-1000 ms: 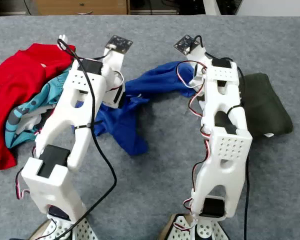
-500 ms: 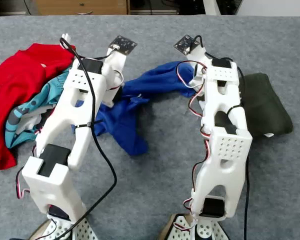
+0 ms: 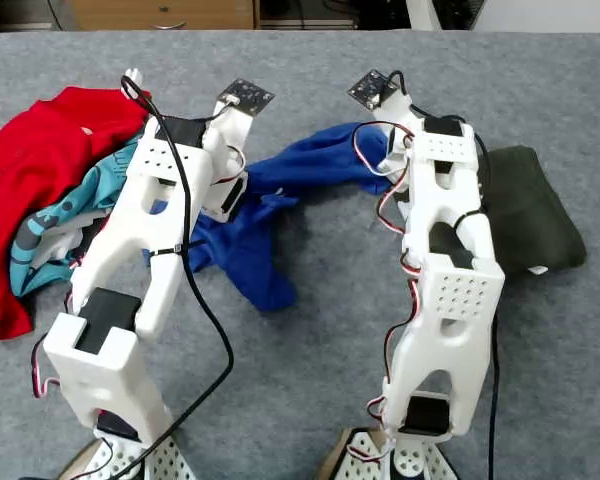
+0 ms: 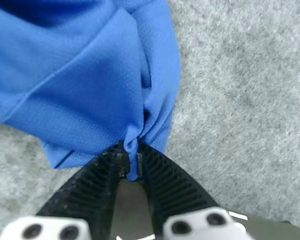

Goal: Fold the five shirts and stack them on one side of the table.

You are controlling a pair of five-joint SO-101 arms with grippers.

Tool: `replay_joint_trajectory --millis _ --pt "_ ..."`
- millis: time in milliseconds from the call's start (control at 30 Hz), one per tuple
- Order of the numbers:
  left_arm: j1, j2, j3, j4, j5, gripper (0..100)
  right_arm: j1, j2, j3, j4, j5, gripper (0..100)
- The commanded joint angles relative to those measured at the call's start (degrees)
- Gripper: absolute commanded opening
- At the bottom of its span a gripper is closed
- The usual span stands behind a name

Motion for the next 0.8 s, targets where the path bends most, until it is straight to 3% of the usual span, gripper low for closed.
replay_joint_trajectory --millis 0,300,533,767 --pt "0.35 -0.92 -1.93 1.23 0.18 12 -0.4 0.04 -1.8 0.09 0.7 0.5" --pt "-2.64 -0.4 -1.67 0.62 0.18 12 -0.4 0.04 -1.8 0.09 0.7 0.5" --pt "-2.2 -0.4 5.1 -7.12 2.9 12 -0.4 0.04 -1.8 0.09 0.7 0.5" --pt "-2.11 -0.48 5.71 -8.44 4.57 12 -0.4 0.04 -1.8 0.09 0.7 0.5"
